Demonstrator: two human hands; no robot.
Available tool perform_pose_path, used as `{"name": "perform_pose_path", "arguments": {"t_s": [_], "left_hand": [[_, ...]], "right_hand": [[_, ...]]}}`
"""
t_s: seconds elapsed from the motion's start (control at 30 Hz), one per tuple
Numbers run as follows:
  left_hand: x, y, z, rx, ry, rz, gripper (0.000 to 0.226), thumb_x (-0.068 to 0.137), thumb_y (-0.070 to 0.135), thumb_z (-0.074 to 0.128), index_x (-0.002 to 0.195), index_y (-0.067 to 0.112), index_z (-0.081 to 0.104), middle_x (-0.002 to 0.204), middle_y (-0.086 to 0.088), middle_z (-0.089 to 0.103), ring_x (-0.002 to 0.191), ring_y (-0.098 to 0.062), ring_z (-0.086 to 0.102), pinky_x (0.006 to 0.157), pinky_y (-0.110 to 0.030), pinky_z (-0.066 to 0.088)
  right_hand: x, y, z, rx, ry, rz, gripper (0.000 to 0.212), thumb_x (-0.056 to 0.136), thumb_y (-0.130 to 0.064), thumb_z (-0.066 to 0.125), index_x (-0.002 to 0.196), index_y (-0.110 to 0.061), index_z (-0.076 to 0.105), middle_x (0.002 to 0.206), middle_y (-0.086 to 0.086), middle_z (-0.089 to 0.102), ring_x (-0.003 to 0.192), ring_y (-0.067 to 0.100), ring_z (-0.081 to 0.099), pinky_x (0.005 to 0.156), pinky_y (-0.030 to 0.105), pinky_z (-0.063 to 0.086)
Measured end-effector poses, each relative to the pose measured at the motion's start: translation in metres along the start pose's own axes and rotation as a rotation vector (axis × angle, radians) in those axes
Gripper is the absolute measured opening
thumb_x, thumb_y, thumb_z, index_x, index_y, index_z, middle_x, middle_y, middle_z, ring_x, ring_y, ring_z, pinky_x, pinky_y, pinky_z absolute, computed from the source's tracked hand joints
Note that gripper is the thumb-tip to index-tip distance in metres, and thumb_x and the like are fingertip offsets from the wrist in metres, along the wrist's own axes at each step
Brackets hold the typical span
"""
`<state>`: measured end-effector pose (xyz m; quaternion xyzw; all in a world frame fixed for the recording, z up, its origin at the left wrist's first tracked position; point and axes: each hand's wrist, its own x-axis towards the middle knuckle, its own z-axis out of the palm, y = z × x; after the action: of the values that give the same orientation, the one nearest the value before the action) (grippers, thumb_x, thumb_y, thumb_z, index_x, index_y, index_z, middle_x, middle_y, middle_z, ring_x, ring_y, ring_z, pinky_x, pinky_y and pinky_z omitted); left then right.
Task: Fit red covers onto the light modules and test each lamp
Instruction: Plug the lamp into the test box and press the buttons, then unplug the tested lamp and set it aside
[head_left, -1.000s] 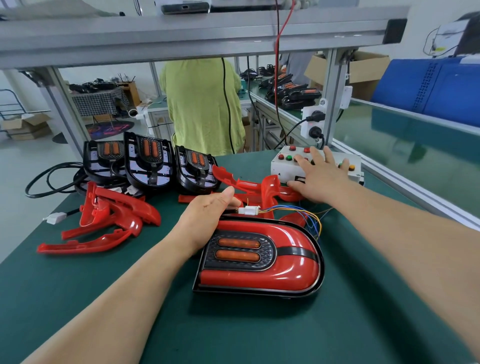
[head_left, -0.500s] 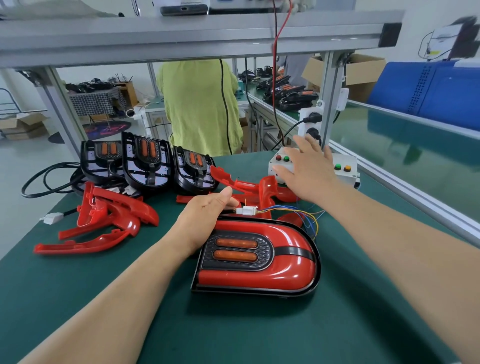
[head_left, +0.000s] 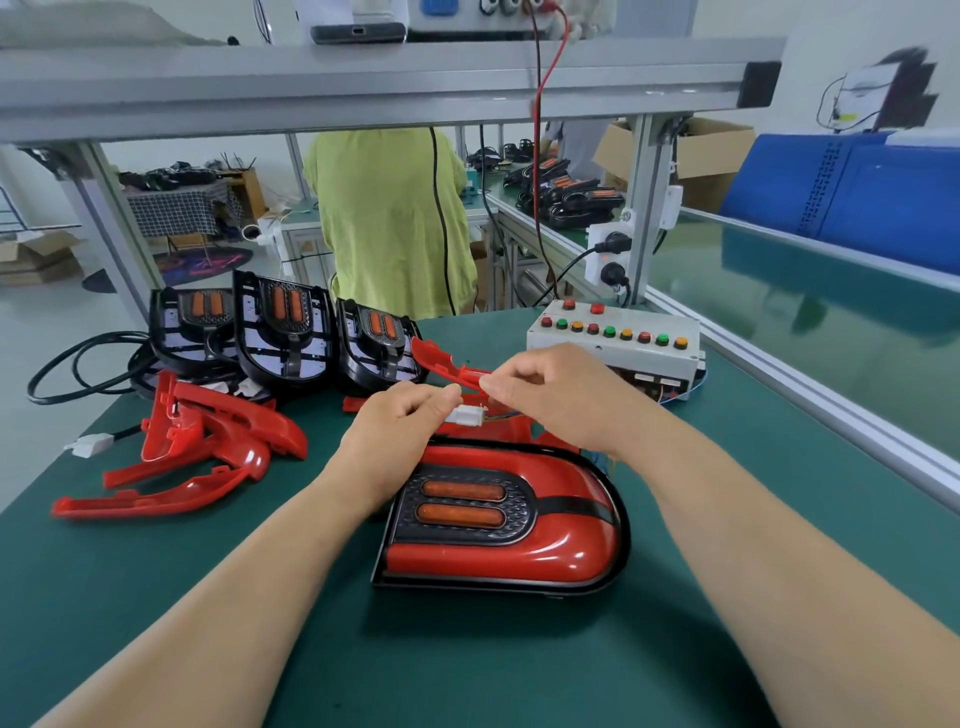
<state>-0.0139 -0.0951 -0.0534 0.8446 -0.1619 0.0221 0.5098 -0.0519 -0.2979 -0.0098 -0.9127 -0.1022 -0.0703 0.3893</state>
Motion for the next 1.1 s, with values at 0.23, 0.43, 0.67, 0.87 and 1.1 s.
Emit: {"name": "perform_pose_path", "arguments": {"t_s": [0.23, 0.43, 0.67, 0.87, 1.1], "left_hand": [[0.002, 0.007, -0.001, 0.011, 0.015, 0.045, 0.013, 0.092, 0.041, 0.065, 0.084, 0.044, 0.075, 0.1, 0.003, 0.064, 0.094, -0.008, 0.061, 0.089, -0.031, 0.049], [0.004, 0.01, 0.0, -0.026, 0.011, 0.041, 0.013, 0.089, 0.039, 0.07, 0.079, 0.046, 0.074, 0.095, 0.013, 0.068, 0.09, -0.004, 0.064, 0.083, -0.027, 0.05], [0.003, 0.016, -0.002, -0.089, -0.052, 0.046, 0.008, 0.089, 0.033, 0.072, 0.084, 0.038, 0.076, 0.085, 0.011, 0.075, 0.077, -0.003, 0.068, 0.073, -0.023, 0.052], [0.003, 0.018, -0.006, -0.091, -0.098, 0.047, 0.013, 0.088, 0.022, 0.074, 0.09, 0.034, 0.078, 0.086, 0.011, 0.075, 0.079, -0.003, 0.068, 0.075, -0.022, 0.054], [0.002, 0.019, -0.007, -0.069, -0.115, 0.064, 0.017, 0.085, 0.023, 0.076, 0.089, 0.039, 0.076, 0.087, 0.014, 0.075, 0.081, -0.003, 0.07, 0.068, -0.015, 0.051]], "right_hand": [[-0.006, 0.011, 0.012, 0.131, 0.029, 0.019, 0.02, 0.088, -0.045, 0.071, 0.095, -0.027, 0.078, 0.084, -0.011, 0.071, 0.07, -0.007, 0.059, 0.062, 0.007, 0.043], [-0.006, 0.017, 0.018, 0.109, 0.036, 0.017, 0.019, 0.086, -0.044, 0.074, 0.095, -0.027, 0.079, 0.086, -0.016, 0.071, 0.084, -0.005, 0.062, 0.071, 0.007, 0.044], [-0.008, 0.016, 0.019, 0.082, 0.048, -0.013, 0.016, 0.086, -0.042, 0.075, 0.092, -0.028, 0.078, 0.082, -0.018, 0.069, 0.083, -0.007, 0.061, 0.071, 0.011, 0.044], [-0.012, 0.016, 0.014, 0.111, 0.065, -0.018, 0.016, 0.087, -0.037, 0.074, 0.098, -0.026, 0.078, 0.087, -0.011, 0.072, 0.085, 0.002, 0.061, 0.075, 0.017, 0.044], [-0.014, 0.016, 0.013, 0.147, 0.061, -0.039, 0.018, 0.086, -0.033, 0.076, 0.101, -0.023, 0.079, 0.087, -0.012, 0.073, 0.085, -0.003, 0.063, 0.075, 0.01, 0.045]]}}
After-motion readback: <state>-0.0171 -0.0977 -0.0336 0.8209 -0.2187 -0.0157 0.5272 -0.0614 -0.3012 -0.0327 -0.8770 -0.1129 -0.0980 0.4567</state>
